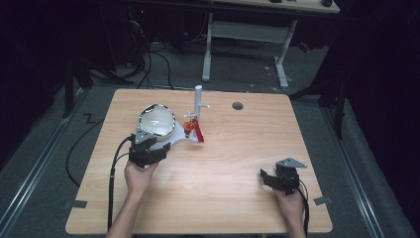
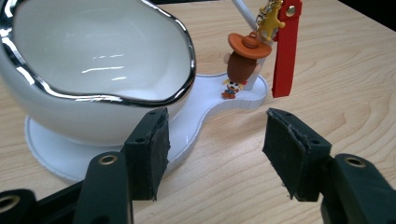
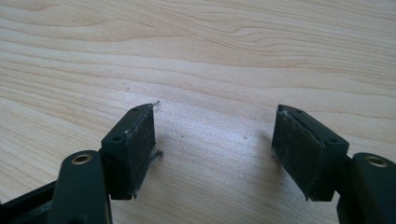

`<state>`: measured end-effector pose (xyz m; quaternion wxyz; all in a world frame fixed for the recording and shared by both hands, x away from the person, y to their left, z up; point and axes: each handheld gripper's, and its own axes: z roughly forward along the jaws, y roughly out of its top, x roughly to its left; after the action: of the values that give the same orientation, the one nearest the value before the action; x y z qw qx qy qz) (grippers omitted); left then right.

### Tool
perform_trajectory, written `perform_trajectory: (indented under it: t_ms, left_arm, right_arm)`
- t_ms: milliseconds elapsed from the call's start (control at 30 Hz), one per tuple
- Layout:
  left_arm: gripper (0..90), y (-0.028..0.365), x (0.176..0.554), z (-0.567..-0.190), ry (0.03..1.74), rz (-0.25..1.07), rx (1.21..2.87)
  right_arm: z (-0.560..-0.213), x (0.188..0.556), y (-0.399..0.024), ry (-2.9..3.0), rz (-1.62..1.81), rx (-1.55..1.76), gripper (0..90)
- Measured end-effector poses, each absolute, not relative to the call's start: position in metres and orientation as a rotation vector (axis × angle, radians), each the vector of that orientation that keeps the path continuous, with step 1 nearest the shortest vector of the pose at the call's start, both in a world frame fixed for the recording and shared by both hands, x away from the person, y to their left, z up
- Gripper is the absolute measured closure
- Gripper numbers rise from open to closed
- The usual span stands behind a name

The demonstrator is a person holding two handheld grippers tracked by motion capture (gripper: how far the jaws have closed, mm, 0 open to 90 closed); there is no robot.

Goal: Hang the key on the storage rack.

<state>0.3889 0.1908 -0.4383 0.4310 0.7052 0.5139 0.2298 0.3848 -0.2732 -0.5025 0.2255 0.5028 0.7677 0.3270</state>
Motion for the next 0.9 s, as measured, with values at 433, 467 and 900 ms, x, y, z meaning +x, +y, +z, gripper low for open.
perform_trajectory:
  t_ms: [433,467,900]
  left_arm:
    - [34.8,0.203,0.375,-0.442,1.283,0.558,1.73]
    - [34.4,0.204,0.374,-0.442,1.282,0.557,1.727]
    - [28.5,0.212,0.364,-0.441,1.286,0.553,1.726]
  right_arm:
    - [-0.502,0.385,-0.273,2.117,0.901,1.387,30.6]
    - [-0.502,0.385,-0.273,2.117,0.902,1.387,30.6]
    - [-0.502,0.385,-0.273,2.117,0.901,1.387,30.6]
